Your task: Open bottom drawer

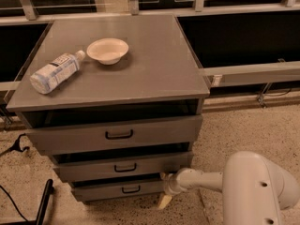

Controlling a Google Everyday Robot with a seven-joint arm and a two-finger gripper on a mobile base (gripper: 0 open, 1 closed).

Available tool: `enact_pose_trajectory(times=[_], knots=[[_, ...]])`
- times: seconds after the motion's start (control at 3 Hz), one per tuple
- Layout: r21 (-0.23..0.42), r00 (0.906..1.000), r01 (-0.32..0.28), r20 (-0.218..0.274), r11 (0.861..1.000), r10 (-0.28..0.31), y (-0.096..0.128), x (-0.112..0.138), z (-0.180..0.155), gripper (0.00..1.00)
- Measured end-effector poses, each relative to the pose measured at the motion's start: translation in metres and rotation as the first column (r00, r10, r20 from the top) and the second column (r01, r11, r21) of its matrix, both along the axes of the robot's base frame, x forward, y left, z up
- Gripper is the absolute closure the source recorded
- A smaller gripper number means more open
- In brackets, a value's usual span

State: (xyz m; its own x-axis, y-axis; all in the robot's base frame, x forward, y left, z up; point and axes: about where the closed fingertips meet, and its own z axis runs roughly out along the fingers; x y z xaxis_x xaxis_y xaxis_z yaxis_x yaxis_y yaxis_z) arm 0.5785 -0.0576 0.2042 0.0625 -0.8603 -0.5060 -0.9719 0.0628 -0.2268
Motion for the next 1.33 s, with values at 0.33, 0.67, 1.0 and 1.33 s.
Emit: enact_pose_trajectory(times=[0.33,0.67,1.0,1.33], knots=[[-0.005,0.9999,0.01,-0.012,1.0,-0.01,-0.001,0.01,-0.01,0.0],[-0.014,0.9991,0.028,-0.031,1.0,-0.028,-0.004,0.018,-0.021,0.0],[-0.027,0.9963,0.052,-0.067,0.998,-0.054,-0.007,0.02,-0.032,0.0],[-0.039,0.9917,0.071,-0.105,0.997,-0.074,-0.008,0.018,-0.039,0.0]])
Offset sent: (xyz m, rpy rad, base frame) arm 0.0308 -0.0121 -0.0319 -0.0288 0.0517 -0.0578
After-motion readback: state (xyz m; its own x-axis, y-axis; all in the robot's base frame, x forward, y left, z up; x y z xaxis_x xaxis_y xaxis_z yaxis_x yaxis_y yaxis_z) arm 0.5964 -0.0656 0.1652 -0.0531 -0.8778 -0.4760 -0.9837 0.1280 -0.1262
